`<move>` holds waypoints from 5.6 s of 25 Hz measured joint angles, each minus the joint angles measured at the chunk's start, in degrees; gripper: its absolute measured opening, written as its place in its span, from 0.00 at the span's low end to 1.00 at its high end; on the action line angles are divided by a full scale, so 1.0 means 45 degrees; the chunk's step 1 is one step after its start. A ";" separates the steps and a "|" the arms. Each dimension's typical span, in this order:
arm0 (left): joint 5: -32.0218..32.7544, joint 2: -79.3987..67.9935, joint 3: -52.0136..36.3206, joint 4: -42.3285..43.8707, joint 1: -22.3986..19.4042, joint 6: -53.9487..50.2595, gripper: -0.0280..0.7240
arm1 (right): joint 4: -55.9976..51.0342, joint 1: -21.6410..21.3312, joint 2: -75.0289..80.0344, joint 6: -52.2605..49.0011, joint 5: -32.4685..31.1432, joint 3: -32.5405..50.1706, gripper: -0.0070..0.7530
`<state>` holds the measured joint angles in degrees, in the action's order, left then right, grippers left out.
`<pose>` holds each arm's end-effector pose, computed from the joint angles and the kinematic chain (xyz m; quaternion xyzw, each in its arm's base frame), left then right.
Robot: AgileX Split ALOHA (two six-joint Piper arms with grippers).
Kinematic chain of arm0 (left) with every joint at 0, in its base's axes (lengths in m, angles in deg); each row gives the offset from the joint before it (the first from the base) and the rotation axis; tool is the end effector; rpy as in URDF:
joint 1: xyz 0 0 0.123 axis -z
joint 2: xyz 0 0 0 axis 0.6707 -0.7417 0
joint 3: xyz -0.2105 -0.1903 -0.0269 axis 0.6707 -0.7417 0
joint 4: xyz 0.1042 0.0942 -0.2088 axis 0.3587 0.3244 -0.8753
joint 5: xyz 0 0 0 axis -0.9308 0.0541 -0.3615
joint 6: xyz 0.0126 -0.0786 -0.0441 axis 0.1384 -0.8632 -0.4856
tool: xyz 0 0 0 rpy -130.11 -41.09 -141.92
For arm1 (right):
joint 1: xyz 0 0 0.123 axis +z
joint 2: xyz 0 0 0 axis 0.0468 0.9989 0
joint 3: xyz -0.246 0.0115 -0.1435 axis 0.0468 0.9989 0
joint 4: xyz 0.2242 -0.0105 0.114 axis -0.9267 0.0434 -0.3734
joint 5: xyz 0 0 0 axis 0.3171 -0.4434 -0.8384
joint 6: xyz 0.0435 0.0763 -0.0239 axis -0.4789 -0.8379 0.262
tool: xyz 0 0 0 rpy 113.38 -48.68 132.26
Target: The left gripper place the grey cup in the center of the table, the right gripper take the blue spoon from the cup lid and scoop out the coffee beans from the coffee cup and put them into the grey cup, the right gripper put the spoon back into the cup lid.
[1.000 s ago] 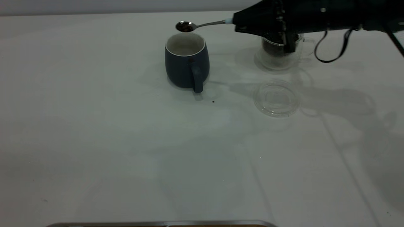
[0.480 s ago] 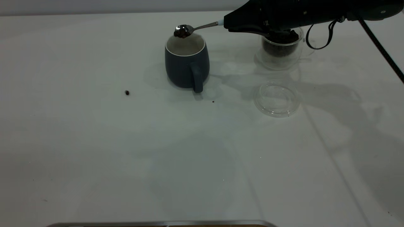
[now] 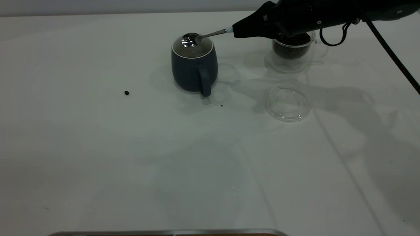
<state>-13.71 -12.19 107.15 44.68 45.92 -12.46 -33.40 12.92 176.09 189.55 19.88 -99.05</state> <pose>-0.0098 -0.0047 0.2676 0.0645 0.8683 -0.0296 0.4909 0.4179 0.1478 0.0498 -0.2806 0.8010 0.4134 0.3297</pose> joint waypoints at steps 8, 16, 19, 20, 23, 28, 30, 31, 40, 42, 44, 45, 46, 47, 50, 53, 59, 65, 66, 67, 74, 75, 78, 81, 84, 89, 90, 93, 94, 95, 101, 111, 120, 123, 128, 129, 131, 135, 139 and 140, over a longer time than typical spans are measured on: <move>0.0000 0.0000 0.0000 0.0000 0.0000 0.0000 0.82 | 0.1636 -0.1019 -0.2441 -0.5354 -0.0857 0.0668 0.14; 0.0000 0.0000 0.0000 0.0000 0.0000 -0.0036 0.82 | 0.0343 -0.3052 -0.3888 -0.6169 -0.0837 0.5121 0.14; 0.0000 0.0000 0.0000 0.0000 0.0000 -0.0036 0.82 | -0.0078 -0.3762 -0.3899 -0.6144 -0.0258 0.6412 0.14; 0.0000 0.0000 0.0000 0.0000 0.0000 -0.0036 0.82 | -0.0221 -0.4019 -0.3899 -0.6135 -0.0031 0.6774 0.14; 0.0000 0.0000 0.0000 0.0000 0.0000 -0.0036 0.82 | -0.0400 -0.4659 -0.3903 -0.6135 0.0680 0.7520 0.14; 0.0000 0.0000 0.0000 0.0000 0.0000 -0.0036 0.82 | -0.0386 -0.5024 -0.3530 -0.6135 0.1119 0.7742 0.14; 0.0000 0.0000 0.0000 0.0000 0.0000 -0.0036 0.82 | -0.0474 -0.5024 -0.3054 -0.6119 0.1119 0.7742 0.14; 0.0000 0.0000 0.0000 0.0000 0.0000 -0.0036 0.82 | -0.0543 -0.5024 -0.2779 -0.6032 0.1089 0.7742 0.14; 0.0000 0.0000 0.0000 0.0000 0.0000 -0.0025 0.82 | -0.0876 -0.5024 -0.0480 -0.5402 0.0189 0.6591 0.14; 0.0000 0.0000 0.0000 0.0000 0.0000 -0.0025 0.82 | -0.0901 -0.5024 -0.0149 -0.5251 0.0004 0.6305 0.14; 0.0000 0.0000 0.0000 0.0000 0.0000 -0.0025 0.82 | -0.0938 -0.5024 0.0151 -0.5123 -0.0173 0.6055 0.14; 0.0000 0.0000 0.0000 0.0000 0.0000 -0.0025 0.82 | -0.0956 -0.5024 0.0289 -0.5086 -0.0266 0.5933 0.14; 0.0000 0.0000 0.0000 0.0000 0.0000 -0.0025 0.82 | -0.0970 -0.5024 0.0428 -0.5011 -0.0360 0.5831 0.14; 0.0000 0.0000 0.0000 0.0000 0.0000 -0.0009 0.82 | -0.0982 -0.5024 0.0518 -0.4897 -0.0525 0.5750 0.14; 0.0000 0.0000 0.0000 0.0000 0.0000 -0.0009 0.82 | -0.1032 -0.5024 0.0710 -0.4485 -0.0906 0.5624 0.14; 0.0000 0.0000 0.0000 0.0000 0.0000 -0.0009 0.82 | -0.1041 -0.5024 0.0896 -0.4161 -0.1172 0.5611 0.14; 0.0000 0.0000 0.0000 0.0000 0.0000 -0.0009 0.82 | -0.1041 -0.5024 0.1339 -0.4106 -0.1285 0.5611 0.14; 0.0000 0.0000 0.0000 0.0000 0.0000 -0.0009 0.82 | -0.1041 -0.5024 0.1380 -0.4074 -0.1449 0.5611 0.25; 0.0000 0.0000 0.0000 0.0000 0.0000 -0.0009 0.82 | -0.1041 -0.5024 0.1380 -0.4051 -0.1587 0.5611 0.29; 0.0000 0.0000 0.0000 0.0000 0.0000 -0.0009 0.82 | -0.1041 -0.5024 0.1380 -0.4032 -0.1719 0.5611 0.35; 0.0000 0.0000 0.0000 0.0000 0.0000 -0.0009 0.82 | -0.1046 -0.5024 0.1380 -0.4021 -0.2651 0.5611 0.77; 0.0000 0.0000 0.0000 0.0000 0.0000 -0.0009 0.82 | -0.1046 -0.5024 0.1380 -0.4021 -0.2663 0.5611 0.81; 0.0000 0.0000 0.0000 0.0000 0.0000 -0.0009 0.82 | -0.0981 -0.5024 0.1380 -0.4106 -0.2663 0.5611 0.86; 0.0000 0.0000 0.0000 0.0000 0.0000 -0.0040 0.82 | -0.0686 -0.5024 0.1380 -0.4297 -0.2624 0.5611 0.86; 0.0000 0.0000 0.0000 0.0000 0.0000 -0.0028 0.82 | -0.0228 -0.5024 0.1380 -0.4380 -0.2342 0.5611 0.85; 0.0000 0.0000 0.0000 0.0000 0.0000 -0.0028 0.82 | 0.0251 -0.5024 0.1380 -0.4606 -0.1755 0.5611 0.82; 0.0000 0.0000 0.0000 0.0000 0.0000 -0.0028 0.82 | 0.0269 -0.5024 0.1380 -0.4640 -0.1634 0.5611 0.82; 0.0000 0.0000 0.0000 0.0000 0.0000 -0.0028 0.82 | 0.0281 -0.5024 0.1380 -0.4708 -0.1483 0.5611 0.81; 0.0000 0.0000 0.0000 0.0000 0.0000 -0.0028 0.82 | 0.0281 -0.5024 0.1380 -0.4708 -0.1469 0.5611 0.81; 0.0000 0.0000 0.0000 0.0000 0.0000 -0.0028 0.82 | 0.0269 -0.5024 0.1380 -0.4708 -0.1469 0.5611 0.81; 0.0000 0.0000 0.0000 0.0000 0.0000 -0.0028 0.82 | 0.0313 -0.5040 0.1380 -0.4897 -0.1033 0.5611 0.81; 0.0000 0.0000 0.0000 0.0000 0.0000 -0.0028 0.82 | 0.1990 -0.6088 0.0005 -0.6104 -0.0505 0.5653 0.79; 0.0000 0.0000 0.0000 0.0000 0.0000 -0.0003 0.82 | 0.5767 -0.6297 -0.4320 -0.9800 0.0014 0.5754 0.79; 0.0000 0.0000 0.0000 0.0000 0.0000 -0.0003 0.82 | 0.7676 -0.6243 -0.6410 -1.2069 0.0051 0.5791 0.79; 0.0000 0.0000 0.0000 0.0000 0.0000 -0.0003 0.82 | 1.1343 -0.5487 -1.0146 -1.6148 0.0100 0.5886 0.79; 0.0000 0.0000 0.0000 0.0000 0.0000 -0.0003 0.82 | 1.2041 -0.5190 -1.0877 -1.6894 0.0063 0.5886 0.79; 0.0000 0.0000 0.0000 0.0000 0.0000 -0.0003 0.82 | 1.3243 -0.4639 -1.2175 -1.8093 -0.0061 0.5886 0.79; 0.0000 0.0000 0.0000 0.0000 0.0000 -0.0003 0.82 | 1.5360 -0.3345 -1.4552 -1.9961 -0.0325 0.5993 0.79; 0.0000 0.0000 0.0000 0.0000 0.0000 -0.0003 0.82 | 1.6665 -0.2430 -1.6411 -2.0889 -0.0358 0.6561 0.79; 0.0000 0.0000 0.0000 0.0000 0.0000 -0.0003 0.82 | 1.6755 -0.2337 -1.6788 -2.0918 -0.0346 0.6717 0.79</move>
<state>-13.71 -12.19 107.15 44.68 45.92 -12.48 42.00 2.41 100.54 95.42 18.32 -68.83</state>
